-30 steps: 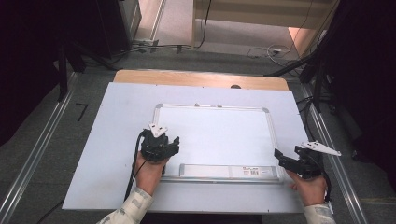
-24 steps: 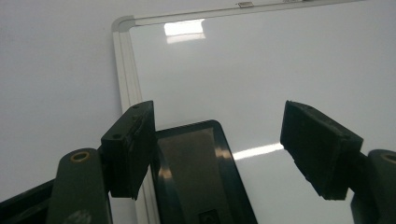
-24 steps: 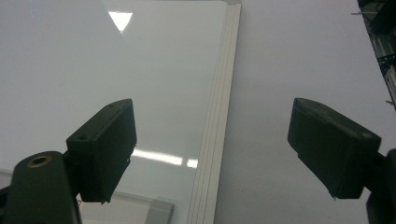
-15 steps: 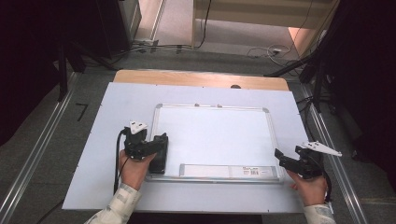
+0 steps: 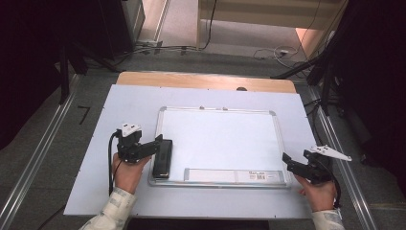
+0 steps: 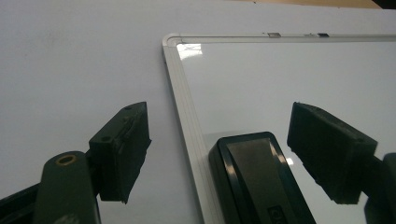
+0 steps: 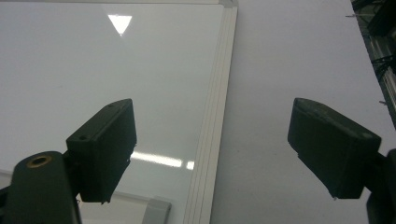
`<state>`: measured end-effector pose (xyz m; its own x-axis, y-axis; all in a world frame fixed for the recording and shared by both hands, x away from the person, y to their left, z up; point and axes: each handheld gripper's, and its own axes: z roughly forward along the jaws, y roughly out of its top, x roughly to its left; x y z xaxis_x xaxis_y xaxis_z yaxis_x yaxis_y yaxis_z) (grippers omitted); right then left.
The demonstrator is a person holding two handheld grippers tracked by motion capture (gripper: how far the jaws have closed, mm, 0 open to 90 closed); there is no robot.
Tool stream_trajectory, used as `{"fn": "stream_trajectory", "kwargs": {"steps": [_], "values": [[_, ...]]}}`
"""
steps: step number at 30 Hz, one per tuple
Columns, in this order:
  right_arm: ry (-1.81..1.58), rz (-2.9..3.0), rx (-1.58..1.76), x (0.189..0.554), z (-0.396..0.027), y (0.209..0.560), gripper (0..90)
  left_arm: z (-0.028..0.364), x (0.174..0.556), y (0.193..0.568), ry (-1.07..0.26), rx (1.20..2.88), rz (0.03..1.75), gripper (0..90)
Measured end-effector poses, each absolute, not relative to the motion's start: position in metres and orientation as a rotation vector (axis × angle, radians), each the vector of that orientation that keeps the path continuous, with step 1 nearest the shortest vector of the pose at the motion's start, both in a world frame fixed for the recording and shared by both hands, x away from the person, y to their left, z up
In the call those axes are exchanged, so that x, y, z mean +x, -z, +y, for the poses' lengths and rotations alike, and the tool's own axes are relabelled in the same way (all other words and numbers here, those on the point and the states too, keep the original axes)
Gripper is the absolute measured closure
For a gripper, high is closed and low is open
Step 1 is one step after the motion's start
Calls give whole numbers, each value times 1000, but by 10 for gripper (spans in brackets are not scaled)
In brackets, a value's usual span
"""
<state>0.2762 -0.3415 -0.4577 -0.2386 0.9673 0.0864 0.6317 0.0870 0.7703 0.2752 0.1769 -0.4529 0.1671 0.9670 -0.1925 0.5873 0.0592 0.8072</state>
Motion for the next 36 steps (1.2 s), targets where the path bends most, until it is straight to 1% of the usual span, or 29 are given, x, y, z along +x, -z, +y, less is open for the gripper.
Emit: {"fn": "stream_trajectory", "kwargs": {"steps": [21, 36], "values": [[-986, 1923, 1564, 276, -341, 458, 142, 207, 258, 452, -652, 1598, 1547, 204], [-990, 1915, 1573, 274, -344, 457, 142, 212, 244, 454, -655, 1619, 1538, 193]]}}
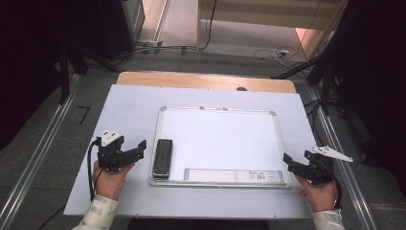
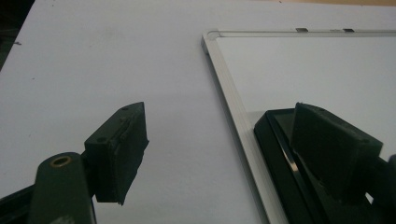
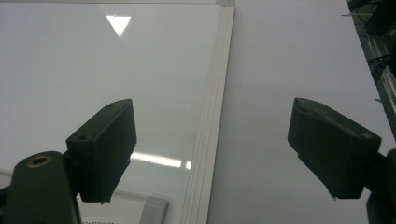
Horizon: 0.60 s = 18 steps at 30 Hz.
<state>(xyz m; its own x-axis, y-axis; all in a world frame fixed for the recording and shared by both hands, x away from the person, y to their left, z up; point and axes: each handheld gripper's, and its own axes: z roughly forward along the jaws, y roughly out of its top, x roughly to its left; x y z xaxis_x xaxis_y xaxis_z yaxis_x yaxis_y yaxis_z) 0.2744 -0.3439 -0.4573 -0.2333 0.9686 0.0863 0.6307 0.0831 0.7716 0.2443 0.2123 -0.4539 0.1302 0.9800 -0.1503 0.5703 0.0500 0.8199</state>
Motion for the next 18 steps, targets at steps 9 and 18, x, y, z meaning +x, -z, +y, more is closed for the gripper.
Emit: {"fn": "stream_trajectory", "kwargs": {"steps": [9, 18], "values": [[-992, 1907, 1576, 273, -346, 457, 142, 220, 236, 457, -655, 1624, 1543, 193], [-992, 1896, 1589, 273, -349, 457, 142, 228, 231, 463, -676, 1650, 1563, 193]]}}
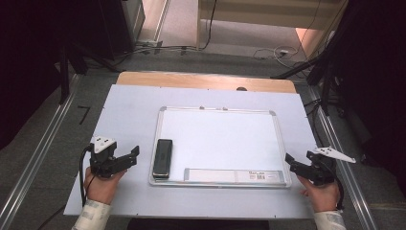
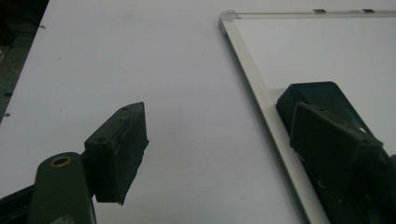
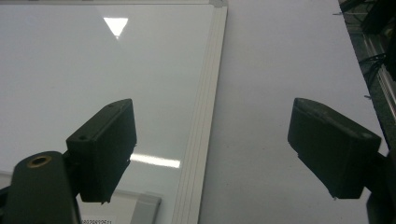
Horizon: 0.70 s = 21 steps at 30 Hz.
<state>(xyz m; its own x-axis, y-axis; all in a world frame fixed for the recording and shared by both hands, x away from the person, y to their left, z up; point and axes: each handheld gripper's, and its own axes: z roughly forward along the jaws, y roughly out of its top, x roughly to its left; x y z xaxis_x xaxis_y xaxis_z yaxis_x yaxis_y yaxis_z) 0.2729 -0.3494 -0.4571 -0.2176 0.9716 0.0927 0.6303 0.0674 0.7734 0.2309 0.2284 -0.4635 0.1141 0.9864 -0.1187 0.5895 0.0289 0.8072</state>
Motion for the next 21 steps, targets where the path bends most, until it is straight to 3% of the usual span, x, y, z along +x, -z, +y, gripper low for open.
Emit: {"fn": "stream_trajectory", "kwargs": {"steps": [21], "values": [[-995, 1883, 1597, 272, -353, 457, 141, 253, 221, 476, -697, 1609, 1644, 194]]}}
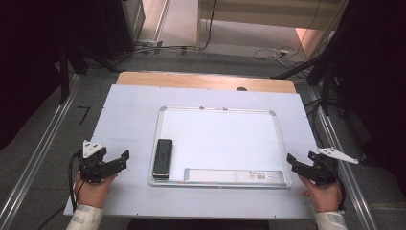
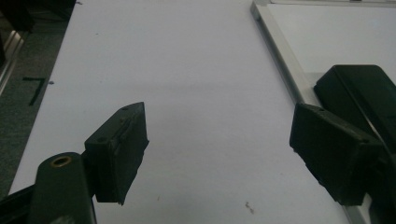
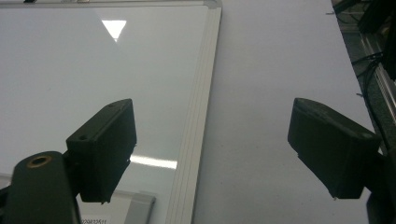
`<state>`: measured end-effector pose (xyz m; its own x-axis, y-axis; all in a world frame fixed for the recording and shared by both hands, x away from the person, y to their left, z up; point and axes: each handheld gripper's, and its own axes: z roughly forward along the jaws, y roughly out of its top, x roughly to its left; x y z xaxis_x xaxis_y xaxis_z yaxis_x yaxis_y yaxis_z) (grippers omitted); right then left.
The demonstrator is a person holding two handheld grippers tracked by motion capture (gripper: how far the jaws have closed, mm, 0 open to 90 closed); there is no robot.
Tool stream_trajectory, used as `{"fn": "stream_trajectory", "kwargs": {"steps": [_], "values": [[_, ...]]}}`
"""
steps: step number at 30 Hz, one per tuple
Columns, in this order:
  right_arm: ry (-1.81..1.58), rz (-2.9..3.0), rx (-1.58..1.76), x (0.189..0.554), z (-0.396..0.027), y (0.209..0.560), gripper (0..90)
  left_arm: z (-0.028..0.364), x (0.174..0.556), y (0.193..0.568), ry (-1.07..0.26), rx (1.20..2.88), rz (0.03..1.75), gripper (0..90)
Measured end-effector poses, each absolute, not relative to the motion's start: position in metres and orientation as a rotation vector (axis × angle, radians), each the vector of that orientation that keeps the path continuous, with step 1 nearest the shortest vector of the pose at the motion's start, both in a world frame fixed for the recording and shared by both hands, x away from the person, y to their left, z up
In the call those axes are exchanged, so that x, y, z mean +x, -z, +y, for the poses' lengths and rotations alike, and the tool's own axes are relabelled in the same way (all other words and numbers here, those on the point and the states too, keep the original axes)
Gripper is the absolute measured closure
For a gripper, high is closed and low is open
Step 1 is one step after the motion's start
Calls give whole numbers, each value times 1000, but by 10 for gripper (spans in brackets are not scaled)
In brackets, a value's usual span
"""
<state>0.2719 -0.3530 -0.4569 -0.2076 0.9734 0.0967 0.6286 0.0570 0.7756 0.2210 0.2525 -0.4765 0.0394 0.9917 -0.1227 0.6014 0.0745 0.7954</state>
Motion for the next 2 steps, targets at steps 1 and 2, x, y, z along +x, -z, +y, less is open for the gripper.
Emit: {"fn": "stream_trajectory", "kwargs": {"steps": [1, 2], "values": [[-994, 1882, 1594, 272, -353, 457, 141, 253, 222, 479, -706, 1602, 1654, 194], [-996, 1880, 1593, 272, -353, 457, 141, 252, 223, 481, -716, 1598, 1658, 195]]}}
